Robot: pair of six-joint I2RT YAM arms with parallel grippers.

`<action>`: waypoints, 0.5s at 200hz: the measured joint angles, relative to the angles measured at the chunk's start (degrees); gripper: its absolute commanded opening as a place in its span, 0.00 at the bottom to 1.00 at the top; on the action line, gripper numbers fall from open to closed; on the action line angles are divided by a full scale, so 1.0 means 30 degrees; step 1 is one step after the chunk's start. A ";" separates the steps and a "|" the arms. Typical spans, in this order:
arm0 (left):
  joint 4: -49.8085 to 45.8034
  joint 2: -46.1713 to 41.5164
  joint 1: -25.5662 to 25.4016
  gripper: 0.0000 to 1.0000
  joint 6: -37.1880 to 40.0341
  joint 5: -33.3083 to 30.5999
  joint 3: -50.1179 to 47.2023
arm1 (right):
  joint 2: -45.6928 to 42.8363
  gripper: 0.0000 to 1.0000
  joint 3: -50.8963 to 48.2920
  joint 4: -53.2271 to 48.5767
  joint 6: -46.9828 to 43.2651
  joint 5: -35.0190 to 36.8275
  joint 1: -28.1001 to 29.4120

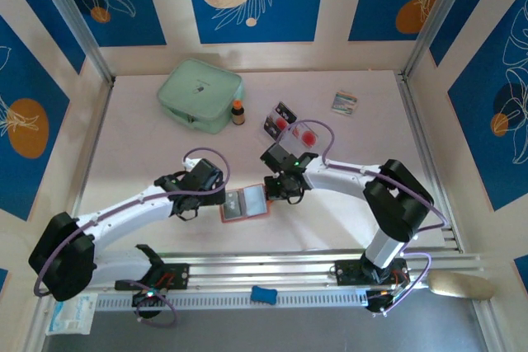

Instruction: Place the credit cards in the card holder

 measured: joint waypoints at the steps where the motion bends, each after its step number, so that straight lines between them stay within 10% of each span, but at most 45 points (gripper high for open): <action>1: 0.0007 0.0000 0.0000 1.00 -0.0007 0.0007 0.0000 | -0.0015 0.00 -0.0015 0.0007 0.0000 0.0000 -0.0029; 17: 0.0080 0.0007 0.0000 1.00 -0.0007 0.0080 0.0000 | -0.0437 0.00 -0.0576 0.0153 0.0000 -0.0015 -0.0627; 47: 0.0393 0.0036 0.0000 1.00 -0.0007 0.0284 0.0000 | -0.1246 0.40 -0.1421 0.0138 -0.0029 -0.0109 -0.1457; 100: 0.0765 0.0423 0.0000 1.00 -0.0007 0.0576 0.0000 | -0.3774 0.18 -0.1515 0.0044 0.0175 -0.0197 -0.1326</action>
